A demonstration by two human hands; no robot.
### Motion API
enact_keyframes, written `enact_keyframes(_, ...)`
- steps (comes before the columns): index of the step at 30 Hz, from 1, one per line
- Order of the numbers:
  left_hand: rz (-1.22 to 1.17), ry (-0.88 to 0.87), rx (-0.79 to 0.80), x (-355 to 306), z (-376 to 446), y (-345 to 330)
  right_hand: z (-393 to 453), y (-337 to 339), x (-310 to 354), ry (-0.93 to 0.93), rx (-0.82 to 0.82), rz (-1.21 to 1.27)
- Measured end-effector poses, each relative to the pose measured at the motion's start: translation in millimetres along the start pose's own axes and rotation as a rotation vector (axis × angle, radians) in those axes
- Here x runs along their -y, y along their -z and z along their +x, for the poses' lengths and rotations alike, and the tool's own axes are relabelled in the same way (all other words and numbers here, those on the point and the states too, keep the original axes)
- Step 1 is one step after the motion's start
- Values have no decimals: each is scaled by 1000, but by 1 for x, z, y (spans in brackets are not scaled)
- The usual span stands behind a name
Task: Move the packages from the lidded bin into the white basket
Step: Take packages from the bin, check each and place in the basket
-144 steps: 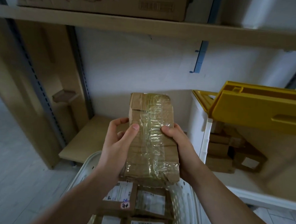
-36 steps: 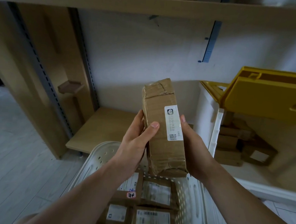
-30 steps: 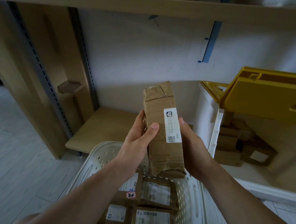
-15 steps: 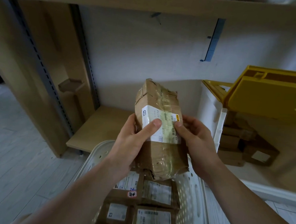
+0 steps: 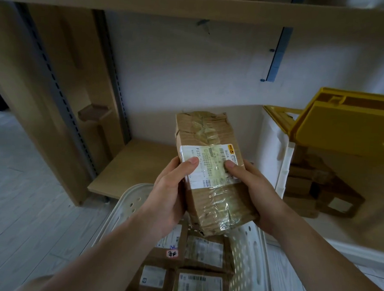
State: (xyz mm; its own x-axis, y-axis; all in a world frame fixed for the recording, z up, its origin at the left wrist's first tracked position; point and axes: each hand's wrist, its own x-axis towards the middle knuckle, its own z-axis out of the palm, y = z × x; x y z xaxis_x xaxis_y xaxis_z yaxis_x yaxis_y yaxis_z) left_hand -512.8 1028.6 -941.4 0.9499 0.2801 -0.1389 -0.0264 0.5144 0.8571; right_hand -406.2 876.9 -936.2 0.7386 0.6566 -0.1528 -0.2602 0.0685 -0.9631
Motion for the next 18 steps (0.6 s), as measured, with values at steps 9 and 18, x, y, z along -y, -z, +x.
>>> enact_keyframes(9, 11, 37, 19, -1, 4, 1, -7, 5, 3, 9, 19, -19)
enact_keyframes(18, 0, -20, -57, -1, 3, 6, -16, 20, -1, -180, 254, -127)
